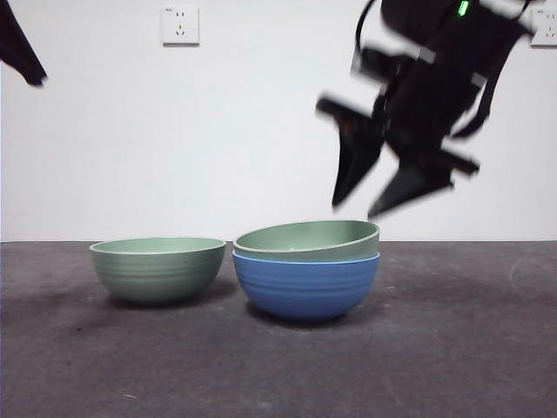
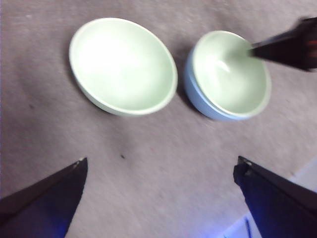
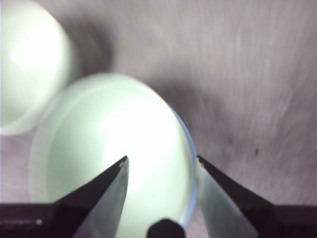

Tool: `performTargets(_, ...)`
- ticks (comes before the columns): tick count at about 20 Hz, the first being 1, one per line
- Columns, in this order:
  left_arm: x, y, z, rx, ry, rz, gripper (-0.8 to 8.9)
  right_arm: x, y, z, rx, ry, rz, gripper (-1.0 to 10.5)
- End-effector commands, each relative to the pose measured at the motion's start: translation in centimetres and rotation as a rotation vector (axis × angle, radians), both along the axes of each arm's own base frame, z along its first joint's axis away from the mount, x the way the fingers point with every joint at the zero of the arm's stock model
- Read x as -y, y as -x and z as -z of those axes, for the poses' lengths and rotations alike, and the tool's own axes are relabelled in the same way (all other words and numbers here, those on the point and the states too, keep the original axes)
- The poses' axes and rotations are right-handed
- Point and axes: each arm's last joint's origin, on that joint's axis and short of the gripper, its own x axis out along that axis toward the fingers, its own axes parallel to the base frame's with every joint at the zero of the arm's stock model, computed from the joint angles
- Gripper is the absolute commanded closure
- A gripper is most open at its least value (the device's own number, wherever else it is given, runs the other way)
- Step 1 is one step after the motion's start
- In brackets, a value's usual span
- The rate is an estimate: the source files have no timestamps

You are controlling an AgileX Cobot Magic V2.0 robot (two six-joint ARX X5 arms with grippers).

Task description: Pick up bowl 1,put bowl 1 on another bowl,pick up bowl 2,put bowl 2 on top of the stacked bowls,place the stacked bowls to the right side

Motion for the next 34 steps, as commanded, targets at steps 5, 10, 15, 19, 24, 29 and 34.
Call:
performTargets(5, 1.1, -6.0, 2.4, 0.025, -0.012, -0.135, 3.14, 3.5, 5.9, -8.5, 0.224, -0.071, 0.041, 7.2)
performTargets(10, 2.6, -10.4, 5.8, -0.08, -0.084, -0.154, 3.14, 6.4, 11.2, -11.9, 0.299, -0.114, 0.041, 7.2)
performTargets(15, 4.0, -13.7, 7.9, -0.139, -0.164, -0.168, 3.15, 8.4, 14.9, -12.8, 0.299, -0.115, 0.04, 7.2)
performTargets(19, 4.1, -14.3, 9.5, -0.171, -0.231, -0.204, 3.38, 9.3, 16.4, -13.0, 0.302, -0.116, 0.041, 7.2)
performTargets(24, 4.4, -14.4, 9.6, -0.162, -0.222, -0.194, 6.72, 9.4, 16.7, -12.8, 0.276, -0.1, 0.041, 7.2)
performTargets(29, 4.8, -14.3, 9.6, -0.161, -0.221, -0.18, 8.22, 9.4, 16.6, -12.5, 0.245, -0.082, 0.04, 7.2)
performTargets(34, 4.9, -14.2, 8.7, -0.135, -0.211, -0.176, 8.22, 9.5, 16.8, -12.3, 0.223, -0.069, 0.039, 7.2)
